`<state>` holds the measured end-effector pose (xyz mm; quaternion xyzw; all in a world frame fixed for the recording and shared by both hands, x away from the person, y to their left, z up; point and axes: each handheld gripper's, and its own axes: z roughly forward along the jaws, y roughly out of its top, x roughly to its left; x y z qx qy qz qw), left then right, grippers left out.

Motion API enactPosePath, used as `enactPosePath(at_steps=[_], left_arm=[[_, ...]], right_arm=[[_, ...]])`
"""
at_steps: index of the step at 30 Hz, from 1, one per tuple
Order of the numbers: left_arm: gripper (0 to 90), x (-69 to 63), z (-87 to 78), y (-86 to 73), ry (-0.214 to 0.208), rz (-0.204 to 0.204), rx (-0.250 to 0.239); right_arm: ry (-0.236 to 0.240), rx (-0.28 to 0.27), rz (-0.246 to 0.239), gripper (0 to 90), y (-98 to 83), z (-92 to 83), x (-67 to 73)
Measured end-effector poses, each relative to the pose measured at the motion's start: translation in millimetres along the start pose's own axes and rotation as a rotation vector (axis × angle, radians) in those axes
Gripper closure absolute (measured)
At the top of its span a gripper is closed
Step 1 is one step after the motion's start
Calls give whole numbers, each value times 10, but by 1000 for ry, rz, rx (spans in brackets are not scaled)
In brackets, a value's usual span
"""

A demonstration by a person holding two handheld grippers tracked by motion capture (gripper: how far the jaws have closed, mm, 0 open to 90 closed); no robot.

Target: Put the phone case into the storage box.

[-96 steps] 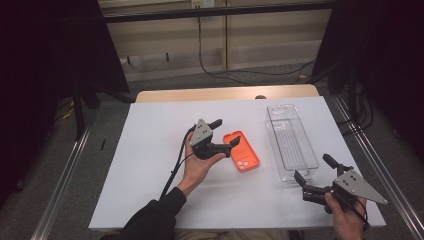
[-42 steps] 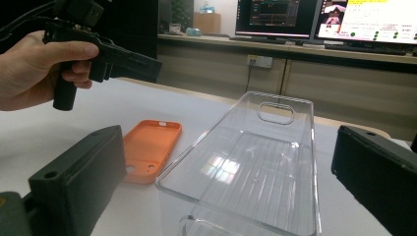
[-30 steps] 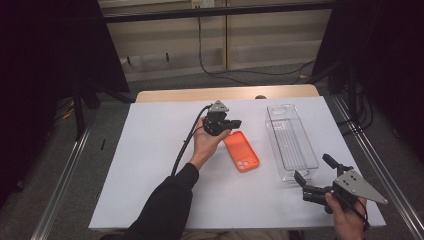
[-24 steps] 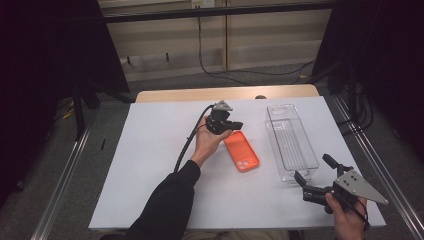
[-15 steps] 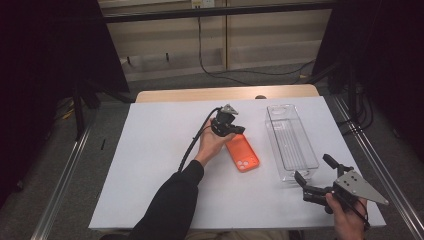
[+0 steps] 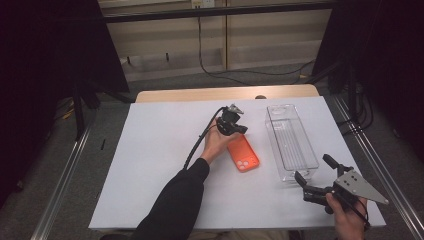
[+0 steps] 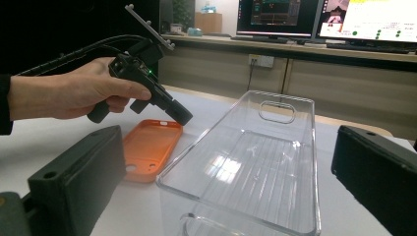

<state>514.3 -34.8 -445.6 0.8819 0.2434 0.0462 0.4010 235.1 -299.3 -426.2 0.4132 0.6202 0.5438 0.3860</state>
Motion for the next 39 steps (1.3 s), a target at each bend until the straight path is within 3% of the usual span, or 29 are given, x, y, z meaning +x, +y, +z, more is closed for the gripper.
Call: enactPosePath(at_steps=[7, 17, 22, 39], left_arm=[[900, -12, 59, -15, 3, 12, 11], [900, -9, -34, -55, 20, 48, 49], [900, 4, -86, -129, 19, 28, 24], [900, 4, -206, -254, 27, 38, 12]], right_arm=[[3, -2, 4, 0, -1, 0, -3], [1, -3, 3, 0, -4, -4, -5], [2, -4, -1, 0, -2, -4, -1], [3, -2, -3, 0, 0, -10, 3]])
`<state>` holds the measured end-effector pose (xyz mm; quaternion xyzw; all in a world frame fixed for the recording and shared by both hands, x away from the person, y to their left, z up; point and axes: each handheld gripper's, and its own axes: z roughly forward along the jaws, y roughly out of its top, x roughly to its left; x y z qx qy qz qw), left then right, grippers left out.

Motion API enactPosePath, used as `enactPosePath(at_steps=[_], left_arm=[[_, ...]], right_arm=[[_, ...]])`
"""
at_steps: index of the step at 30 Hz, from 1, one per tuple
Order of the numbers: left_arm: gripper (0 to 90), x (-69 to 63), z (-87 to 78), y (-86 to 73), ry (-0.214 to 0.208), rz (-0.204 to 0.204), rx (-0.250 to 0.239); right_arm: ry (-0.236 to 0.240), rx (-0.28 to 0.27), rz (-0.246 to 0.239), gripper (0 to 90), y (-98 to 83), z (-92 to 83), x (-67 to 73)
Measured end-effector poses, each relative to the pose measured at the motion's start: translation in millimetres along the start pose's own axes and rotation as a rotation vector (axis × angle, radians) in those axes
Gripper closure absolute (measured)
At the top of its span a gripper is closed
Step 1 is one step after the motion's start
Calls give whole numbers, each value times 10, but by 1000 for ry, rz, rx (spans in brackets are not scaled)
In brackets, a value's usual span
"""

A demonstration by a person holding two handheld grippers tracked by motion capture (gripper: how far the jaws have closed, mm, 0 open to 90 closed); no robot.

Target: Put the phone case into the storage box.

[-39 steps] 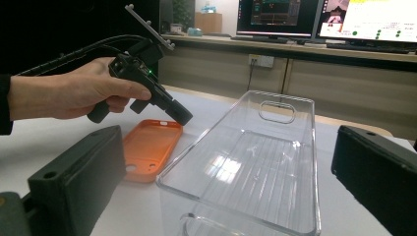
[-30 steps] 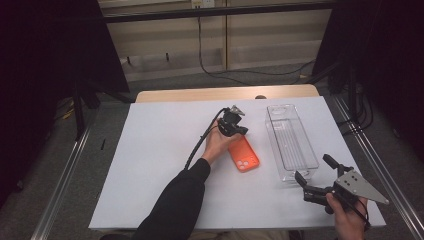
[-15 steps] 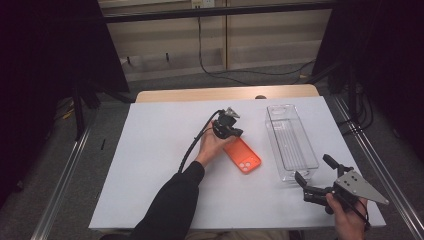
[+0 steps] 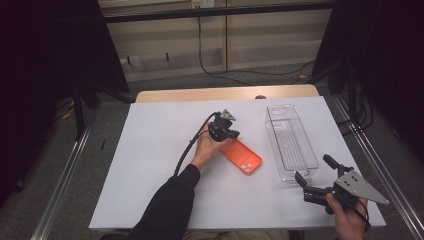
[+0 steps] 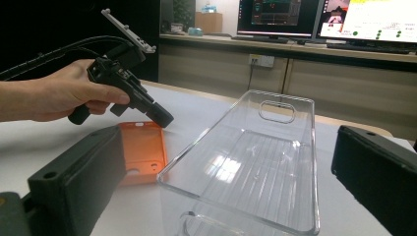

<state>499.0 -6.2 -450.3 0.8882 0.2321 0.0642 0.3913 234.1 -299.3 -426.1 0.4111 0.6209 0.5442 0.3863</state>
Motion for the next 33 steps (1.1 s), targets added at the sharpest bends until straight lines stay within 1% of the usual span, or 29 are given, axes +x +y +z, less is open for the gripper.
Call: enactPosePath(at_steps=[2, 5, 9, 12, 18, 19, 21, 23, 25, 29, 31, 33], left_arm=[[900, -1, -7, -11, -1, -6, -5], [900, -7, -16, -17, 6, -3, -2], [900, 4, -37, -37, 1, 6, -2], [900, -2, -49, -54, -1, -3, -9], [900, -10, -83, -74, 6, 11, 0], [900, -14, -94, -72, 12, 29, 10], [900, -35, -105, -72, 23, 40, 17], [900, -33, -117, -80, 22, 43, 20], [900, -30, -123, -91, 17, 34, 15], [900, -26, -149, -112, 16, 38, 18], [900, -24, -161, -130, 9, 24, 11], [900, -21, -176, -140, 6, 26, 13]], right_arm=[[0, 0, 1, 0, 1, -2, 2], [3, 3, -2, 0, -1, 1, 0], [2, 1, -2, 0, 0, 1, 0], [2, 2, -2, 0, 0, 2, 0], [0, 3, -1, 0, 0, 1, 4], [0, 4, -1, 0, 0, 2, 5], [0, 3, -2, 0, 0, 1, 6], [-1, 3, -2, 0, 0, 1, 5], [0, 3, -1, 0, 0, 2, 6], [1, 2, -2, 0, 0, 1, 5], [0, 3, -2, 0, 0, 2, 7], [0, 2, -2, 0, -1, 4, 9]])
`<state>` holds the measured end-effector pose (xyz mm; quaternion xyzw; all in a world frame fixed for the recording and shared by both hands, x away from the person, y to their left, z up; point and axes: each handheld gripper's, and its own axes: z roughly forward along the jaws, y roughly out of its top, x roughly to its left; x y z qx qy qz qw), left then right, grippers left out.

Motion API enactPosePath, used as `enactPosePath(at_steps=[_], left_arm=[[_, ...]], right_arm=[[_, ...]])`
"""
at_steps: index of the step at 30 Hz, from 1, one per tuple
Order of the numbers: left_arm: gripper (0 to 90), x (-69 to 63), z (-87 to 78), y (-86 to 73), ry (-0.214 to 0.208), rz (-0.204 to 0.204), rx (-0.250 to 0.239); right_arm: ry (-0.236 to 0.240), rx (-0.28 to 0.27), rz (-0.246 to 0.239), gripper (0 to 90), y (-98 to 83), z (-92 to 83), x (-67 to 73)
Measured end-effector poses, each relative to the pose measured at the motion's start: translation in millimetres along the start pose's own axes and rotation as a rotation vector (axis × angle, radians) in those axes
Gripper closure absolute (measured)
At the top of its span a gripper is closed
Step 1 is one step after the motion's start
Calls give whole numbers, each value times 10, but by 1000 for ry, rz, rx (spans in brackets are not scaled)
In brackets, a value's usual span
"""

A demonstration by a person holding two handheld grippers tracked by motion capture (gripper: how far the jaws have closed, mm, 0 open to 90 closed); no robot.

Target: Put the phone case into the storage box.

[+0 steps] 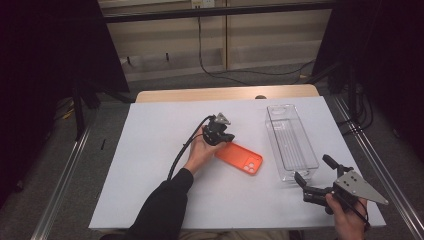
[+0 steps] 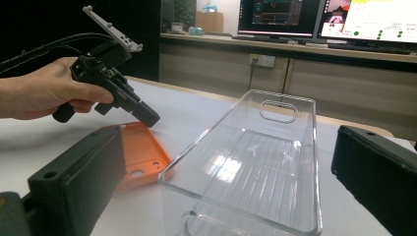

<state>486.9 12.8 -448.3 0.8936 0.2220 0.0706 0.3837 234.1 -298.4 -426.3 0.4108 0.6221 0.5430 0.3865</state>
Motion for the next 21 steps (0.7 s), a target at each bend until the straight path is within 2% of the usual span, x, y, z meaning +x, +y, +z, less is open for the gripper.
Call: enactPosePath(at_steps=[16, 17, 21], left_arm=[[900, -27, -132, -104, -11, 42, 17], [900, -36, -137, -112, -10, 29, 13], [900, -45, -177, -148, -20, 33, 14]], right_arm=[[2, -1, -1, 0, 1, 1, 4], [1, -1, 0, 0, 0, 2, 5], [0, 1, -1, 0, 0, 4, 6]])
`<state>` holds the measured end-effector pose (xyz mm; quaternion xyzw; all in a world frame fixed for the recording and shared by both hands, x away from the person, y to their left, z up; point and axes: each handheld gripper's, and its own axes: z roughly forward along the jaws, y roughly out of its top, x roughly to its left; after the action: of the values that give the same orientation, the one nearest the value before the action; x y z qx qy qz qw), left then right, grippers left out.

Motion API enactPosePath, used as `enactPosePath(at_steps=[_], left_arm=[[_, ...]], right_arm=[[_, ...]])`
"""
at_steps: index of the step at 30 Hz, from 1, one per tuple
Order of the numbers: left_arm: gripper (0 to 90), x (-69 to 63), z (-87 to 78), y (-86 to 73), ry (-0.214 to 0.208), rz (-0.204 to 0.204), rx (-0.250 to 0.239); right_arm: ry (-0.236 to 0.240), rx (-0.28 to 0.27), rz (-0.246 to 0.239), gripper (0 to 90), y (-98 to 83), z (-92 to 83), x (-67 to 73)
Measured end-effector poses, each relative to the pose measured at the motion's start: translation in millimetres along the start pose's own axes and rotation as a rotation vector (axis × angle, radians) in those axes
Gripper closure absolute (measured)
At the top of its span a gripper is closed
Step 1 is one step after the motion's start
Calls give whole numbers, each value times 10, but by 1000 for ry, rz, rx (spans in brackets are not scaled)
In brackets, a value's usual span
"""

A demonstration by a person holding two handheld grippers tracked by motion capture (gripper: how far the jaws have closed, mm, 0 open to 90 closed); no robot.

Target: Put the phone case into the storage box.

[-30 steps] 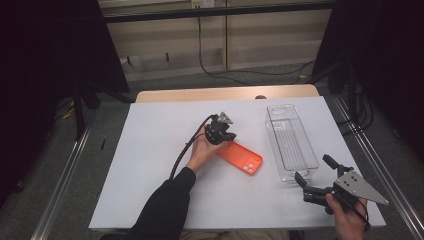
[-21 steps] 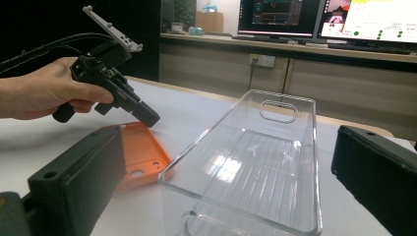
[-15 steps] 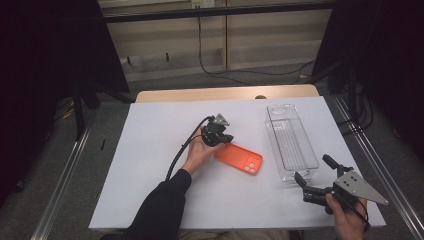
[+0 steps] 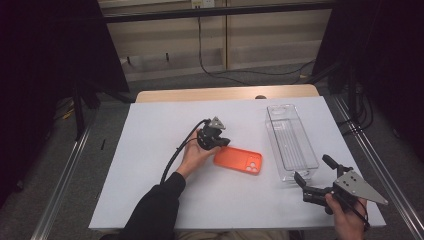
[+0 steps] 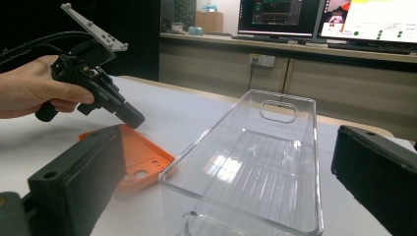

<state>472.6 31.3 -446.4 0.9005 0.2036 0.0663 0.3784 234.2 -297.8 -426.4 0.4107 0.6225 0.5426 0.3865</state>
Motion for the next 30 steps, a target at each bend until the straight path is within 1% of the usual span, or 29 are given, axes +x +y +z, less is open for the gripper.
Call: enactPosePath(at_steps=[2, 3, 4, 8, 9, 11, 14, 17, 20, 21, 23, 24, 25, 30], left_arm=[[900, -17, -24, -26, -2, 2, -2], [900, -24, -34, -36, -5, -4, -4], [900, -17, -50, -41, -9, 10, 9], [900, -41, -64, -54, -9, 4, 6], [900, -41, -72, -56, -10, 11, 13], [900, -51, -82, -69, -14, 6, 9], [900, -57, -105, -84, -24, 10, 14], [900, -76, -128, -93, -25, 17, 26], [900, -98, -143, -108, -26, 15, 23], [900, -102, -151, -112, -24, 21, 28], [900, -120, -158, -122, -25, 20, 23], [900, -131, -162, -128, -26, 11, 20], [900, -128, -172, -131, -27, 21, 28], [900, -155, -196, -161, -24, 38, 22]], right_arm=[[0, 0, 1, 0, 0, 0, 2], [2, 1, -1, 0, 1, 0, 1], [1, -1, -1, 0, 0, 2, 1], [0, -1, 0, 0, 0, 2, 2], [2, 2, -1, 0, 2, -1, 2], [2, 1, 0, 0, 2, -1, 3], [2, 2, 0, 0, 2, -1, 3], [3, 3, -1, 0, 1, 1, 4], [1, 2, 0, 0, 1, 2, 4], [1, 2, 0, 0, 1, 3, 4], [1, 2, 0, 0, 2, 2, 8], [2, 0, -2, 0, 3, 1, 8], [2, 0, -1, 0, 3, 0, 8], [1, 1, -2, 0, 4, 1, 9]])
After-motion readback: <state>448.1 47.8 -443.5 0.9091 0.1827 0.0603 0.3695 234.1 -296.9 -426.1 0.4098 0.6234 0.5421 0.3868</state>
